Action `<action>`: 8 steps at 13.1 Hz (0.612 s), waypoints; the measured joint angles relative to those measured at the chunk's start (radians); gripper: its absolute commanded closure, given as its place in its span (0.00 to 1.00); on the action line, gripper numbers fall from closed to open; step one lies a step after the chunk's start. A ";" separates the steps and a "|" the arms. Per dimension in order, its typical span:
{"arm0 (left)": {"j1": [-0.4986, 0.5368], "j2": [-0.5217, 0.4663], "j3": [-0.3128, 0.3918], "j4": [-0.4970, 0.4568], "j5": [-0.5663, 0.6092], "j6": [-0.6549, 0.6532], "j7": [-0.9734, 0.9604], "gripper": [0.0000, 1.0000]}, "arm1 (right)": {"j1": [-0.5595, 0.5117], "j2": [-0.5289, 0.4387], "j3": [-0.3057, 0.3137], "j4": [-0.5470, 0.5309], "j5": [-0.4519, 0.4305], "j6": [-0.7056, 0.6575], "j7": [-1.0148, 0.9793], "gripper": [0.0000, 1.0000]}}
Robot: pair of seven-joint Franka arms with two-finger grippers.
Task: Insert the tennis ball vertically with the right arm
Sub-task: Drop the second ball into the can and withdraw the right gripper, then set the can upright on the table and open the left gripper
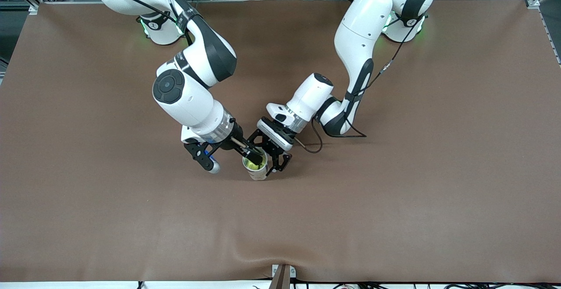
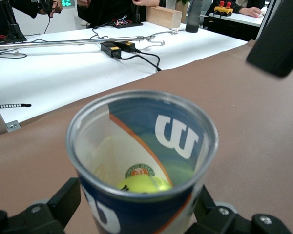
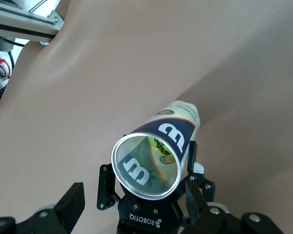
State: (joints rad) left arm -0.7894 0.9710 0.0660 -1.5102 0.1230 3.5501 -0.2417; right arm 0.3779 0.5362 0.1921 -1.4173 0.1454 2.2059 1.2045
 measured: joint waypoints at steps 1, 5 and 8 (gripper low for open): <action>0.000 0.000 -0.001 -0.005 0.000 0.000 -0.001 0.00 | -0.012 -0.011 -0.002 0.010 -0.003 -0.047 -0.011 0.06; 0.001 -0.015 -0.002 -0.035 0.000 0.000 -0.001 0.00 | -0.095 -0.122 -0.007 0.039 -0.006 -0.287 -0.178 0.00; 0.002 -0.040 -0.002 -0.080 0.000 0.000 -0.001 0.00 | -0.143 -0.229 -0.021 0.041 -0.008 -0.479 -0.320 0.00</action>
State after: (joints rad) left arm -0.7871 0.9306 0.0638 -1.5900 0.1230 3.5501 -0.2425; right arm 0.2344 0.3075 0.1707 -1.3767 0.1370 1.7268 0.8848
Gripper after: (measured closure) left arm 0.000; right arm 0.000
